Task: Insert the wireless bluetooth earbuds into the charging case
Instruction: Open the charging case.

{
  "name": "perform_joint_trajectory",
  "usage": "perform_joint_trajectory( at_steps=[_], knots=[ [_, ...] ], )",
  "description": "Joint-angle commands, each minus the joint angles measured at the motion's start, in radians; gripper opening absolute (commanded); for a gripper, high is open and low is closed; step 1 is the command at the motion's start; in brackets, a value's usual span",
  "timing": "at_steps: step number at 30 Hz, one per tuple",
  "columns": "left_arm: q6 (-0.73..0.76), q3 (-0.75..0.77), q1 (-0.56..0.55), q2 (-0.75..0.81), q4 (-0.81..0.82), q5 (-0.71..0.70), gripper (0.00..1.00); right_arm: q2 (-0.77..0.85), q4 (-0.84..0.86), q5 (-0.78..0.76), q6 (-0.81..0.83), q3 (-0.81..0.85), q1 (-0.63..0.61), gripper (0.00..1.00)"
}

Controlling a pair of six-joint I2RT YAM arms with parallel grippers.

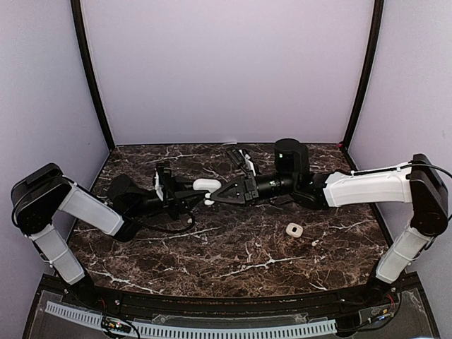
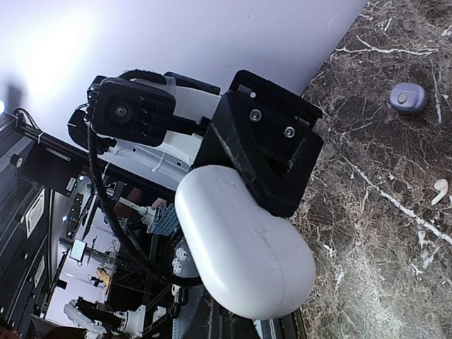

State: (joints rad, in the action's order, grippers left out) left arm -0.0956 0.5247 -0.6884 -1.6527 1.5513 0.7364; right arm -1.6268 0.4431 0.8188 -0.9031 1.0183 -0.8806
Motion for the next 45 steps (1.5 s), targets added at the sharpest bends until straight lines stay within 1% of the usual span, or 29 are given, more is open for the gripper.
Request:
perform_joint_trajectory(
  at_steps=[1,4,12,20,23,25,29,31,33,36,38,42,44,45],
  knots=[
    [0.02,0.012,-0.005,0.012,0.025,0.029,0.0,0.02,0.11,-0.002,-0.026,-0.022,0.014,0.0],
    [0.02,0.01,-0.006,0.012,0.024,0.033,0.0,0.054,0.129,-0.009,-0.039,-0.03,0.023,0.0],
    [0.047,0.008,-0.011,0.018,0.004,0.057,0.0,0.06,0.173,-0.011,-0.07,-0.038,0.044,0.0],
    [0.057,0.009,-0.014,0.027,-0.019,0.089,0.0,0.082,0.145,-0.059,-0.067,-0.046,0.062,0.0],
    [0.04,0.005,-0.014,0.025,-0.011,0.074,0.0,0.091,0.09,-0.09,-0.059,-0.037,0.067,0.0],
    [0.041,-0.002,-0.015,0.021,-0.001,0.024,0.0,0.092,0.048,-0.099,-0.06,-0.027,0.069,0.0],
    [0.039,-0.002,-0.015,0.004,0.003,0.002,0.0,0.108,0.053,-0.124,-0.114,-0.049,0.078,0.0],
    [0.005,0.003,-0.015,-0.011,0.012,-0.013,0.0,0.122,0.067,-0.13,-0.127,-0.065,0.081,0.0],
    [-0.027,0.004,-0.015,-0.019,0.026,-0.049,0.0,0.134,0.065,-0.128,-0.127,-0.07,0.083,0.0],
    [-0.018,-0.006,-0.015,-0.022,0.038,-0.097,0.0,0.15,0.024,-0.142,-0.142,-0.073,0.085,0.0],
    [0.017,-0.015,-0.015,-0.02,0.034,-0.12,0.0,0.159,-0.011,-0.163,-0.178,-0.073,0.085,0.0],
    [0.065,-0.029,-0.015,-0.029,0.061,-0.161,0.0,0.18,0.034,-0.2,-0.365,-0.115,0.082,0.0],
    [0.071,-0.026,-0.015,-0.039,0.07,-0.162,0.0,0.194,0.013,-0.236,-0.455,-0.127,0.08,0.0],
    [0.072,-0.021,-0.015,-0.046,0.076,-0.159,0.0,0.203,-0.008,-0.257,-0.469,-0.125,0.074,0.0]
  ],
)
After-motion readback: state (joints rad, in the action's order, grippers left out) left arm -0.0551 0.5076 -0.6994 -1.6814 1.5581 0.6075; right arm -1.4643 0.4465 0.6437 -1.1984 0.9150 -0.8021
